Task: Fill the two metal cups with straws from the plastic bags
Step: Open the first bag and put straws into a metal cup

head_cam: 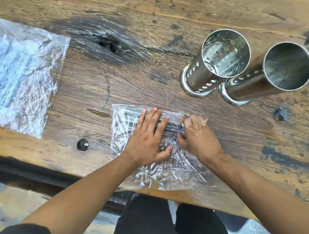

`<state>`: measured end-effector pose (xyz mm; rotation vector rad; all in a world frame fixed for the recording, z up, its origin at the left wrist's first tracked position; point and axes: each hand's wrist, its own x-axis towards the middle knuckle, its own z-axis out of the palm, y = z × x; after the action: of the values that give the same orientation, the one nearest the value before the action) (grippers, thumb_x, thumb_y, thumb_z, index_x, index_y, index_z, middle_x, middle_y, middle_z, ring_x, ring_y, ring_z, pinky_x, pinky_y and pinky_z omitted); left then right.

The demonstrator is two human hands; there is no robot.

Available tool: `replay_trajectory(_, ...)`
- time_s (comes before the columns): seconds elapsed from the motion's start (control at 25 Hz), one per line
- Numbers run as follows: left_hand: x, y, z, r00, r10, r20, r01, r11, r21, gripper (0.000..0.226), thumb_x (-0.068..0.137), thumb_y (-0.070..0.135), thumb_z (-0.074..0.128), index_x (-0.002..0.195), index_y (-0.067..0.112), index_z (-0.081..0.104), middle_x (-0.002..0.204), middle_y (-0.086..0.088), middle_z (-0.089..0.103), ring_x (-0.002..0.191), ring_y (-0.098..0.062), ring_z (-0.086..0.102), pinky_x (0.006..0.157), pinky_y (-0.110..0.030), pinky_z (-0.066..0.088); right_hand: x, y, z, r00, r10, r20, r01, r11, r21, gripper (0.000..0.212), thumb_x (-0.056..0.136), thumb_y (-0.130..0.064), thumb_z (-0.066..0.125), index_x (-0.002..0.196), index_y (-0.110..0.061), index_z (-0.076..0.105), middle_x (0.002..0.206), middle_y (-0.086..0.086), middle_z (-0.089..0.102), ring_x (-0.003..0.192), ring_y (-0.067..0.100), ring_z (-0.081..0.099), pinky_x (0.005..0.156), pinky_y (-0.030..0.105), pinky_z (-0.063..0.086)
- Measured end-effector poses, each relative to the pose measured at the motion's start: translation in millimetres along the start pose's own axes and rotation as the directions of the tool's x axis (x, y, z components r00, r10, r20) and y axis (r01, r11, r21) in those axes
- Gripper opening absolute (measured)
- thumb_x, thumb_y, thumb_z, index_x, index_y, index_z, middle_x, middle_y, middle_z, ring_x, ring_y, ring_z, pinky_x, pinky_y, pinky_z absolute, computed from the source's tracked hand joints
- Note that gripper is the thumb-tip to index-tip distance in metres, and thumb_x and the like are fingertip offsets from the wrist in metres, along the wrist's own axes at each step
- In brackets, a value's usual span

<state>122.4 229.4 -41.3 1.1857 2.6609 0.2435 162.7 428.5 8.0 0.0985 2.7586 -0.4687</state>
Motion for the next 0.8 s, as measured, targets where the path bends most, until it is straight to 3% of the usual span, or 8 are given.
replay_trajectory(0.16, 0.9, 1.6, -0.8, 1.0, -0.011, -0.024, 0.012, 1.0, 0.021, 0.088, 0.091, 0.063, 0.05, 0.153, 0.003, 0.033, 0.155, -0.028, 0.038, 0.151, -0.039, 0.03, 0.125, -0.062, 0.016, 2.6, 11.0, -6.6, 0.982, 0.009, 0.188, -0.027, 0.995, 0.094, 0.035, 0.1, -0.034, 0.058, 0.128, -0.013, 0.053, 0.101, -0.002, 0.055, 0.072, 0.005, 0.056, 0.071, 0.021, 0.055)
replay_trajectory(0.32, 0.8, 1.2, -0.7, 1.0, -0.016, -0.009, 0.017, 0.999, 0.043, 0.091, 0.091, 0.065, 0.047, 0.157, 0.004, 0.03, 0.158, -0.025, 0.032, 0.153, -0.037, 0.024, 0.126, -0.061, 0.012, -13.1, 29.2, -2.8, 0.982, -0.02, 0.187, 0.0, 0.994, 0.109, 0.035, 0.102, -0.041, 0.048, 0.124, -0.016, 0.061, 0.112, 0.004, 0.063, 0.081, 0.012, 0.065, 0.083, 0.028, 0.058)
replay_trajectory(0.4, 1.4, 1.5, -0.9, 1.0, -0.021, 0.007, 0.021, 0.999, 0.046, 0.092, 0.092, 0.066, 0.045, 0.158, 0.005, 0.026, 0.16, -0.025, 0.031, 0.154, -0.037, 0.023, 0.126, -0.061, 0.013, -24.2, 40.8, -2.6, 0.971, 0.077, 0.228, -0.119, 0.977, 0.178, 0.04, 0.102, -0.054, 0.039, 0.125, -0.029, 0.06, 0.096, -0.002, 0.064, 0.063, 0.001, 0.062, 0.063, 0.019, 0.053)
replay_trajectory(0.48, 1.8, 1.7, -0.6, 0.999, -0.02, 0.026, 0.019, 0.998, 0.052, 0.094, 0.093, 0.066, 0.042, 0.16, 0.005, 0.021, 0.162, -0.026, 0.029, 0.156, -0.037, 0.02, 0.126, -0.061, 0.013, -34.5, 52.5, -1.6, 0.973, 0.107, 0.203, -0.135, 0.982, 0.131, 0.044, 0.103, -0.05, 0.044, 0.142, -0.032, 0.052, 0.107, -0.002, 0.066, 0.058, -0.01, 0.053, 0.065, 0.002, 0.037)
replay_trajectory(0.56, 2.1, 1.9, -0.4, 0.999, -0.017, 0.04, 0.015, 0.998, 0.061, 0.094, 0.094, 0.066, 0.04, 0.161, 0.005, 0.018, 0.163, -0.026, 0.026, 0.156, -0.036, 0.018, 0.126, -0.06, 0.012, -42.6, 61.6, -2.9, 0.97, 0.15, 0.192, -0.171, 0.98, 0.101, 0.047, 0.1, -0.05, 0.05, 0.143, -0.03, 0.049, 0.103, -0.013, 0.06, 0.06, -0.011, 0.05, 0.046, 0.001, 0.037)
replay_trajectory(0.6, 2.2, 1.7, -0.6, 0.999, -0.016, 0.041, 0.014, 0.998, 0.062, 0.094, 0.094, 0.066, 0.04, 0.162, 0.005, 0.017, 0.163, -0.026, 0.026, 0.157, -0.036, 0.017, 0.126, -0.06, 0.011, -44.1, 63.1, -3.4, 0.967, 0.168, 0.193, -0.184, 0.98, 0.071, 0.045, 0.098, -0.053, 0.049, 0.136, -0.029, 0.052, 0.096, -0.016, 0.055, 0.064, -0.007, 0.051, 0.046, 0.003, 0.035)
replay_trajectory(0.68, 2.7, 1.4, -0.1, 0.999, -0.017, 0.046, 0.014, 0.998, 0.056, 0.093, 0.095, 0.064, 0.04, 0.162, 0.005, 0.015, 0.165, -0.026, 0.023, 0.158, -0.036, 0.014, 0.127, -0.059, 0.009, -44.6, 62.2, -1.1, 0.975, 0.16, 0.154, -0.16, 0.987, -0.013, 0.039, 0.094, -0.055, 0.051, 0.12, -0.027, 0.058, 0.092, -0.012, 0.047, 0.076, 0.0, 0.048, 0.064, 0.008, 0.039)
replay_trajectory(0.8, 3.2, 1.8, 0.8, 0.998, -0.022, 0.063, 0.019, 0.999, 0.036, 0.092, 0.096, 0.062, 0.039, 0.163, 0.005, 0.013, 0.167, -0.025, 0.016, 0.159, -0.034, 0.006, 0.128, -0.057, 0.01, -44.0, 49.3, -2.7, 0.996, 0.078, 0.032, -0.074, 0.99, -0.119, 0.043, 0.084, -0.052, 0.07, 0.111, -0.02, 0.06, 0.1, 0.001, 0.052, 0.092, 0.015, 0.047, 0.087, 0.033, 0.052)
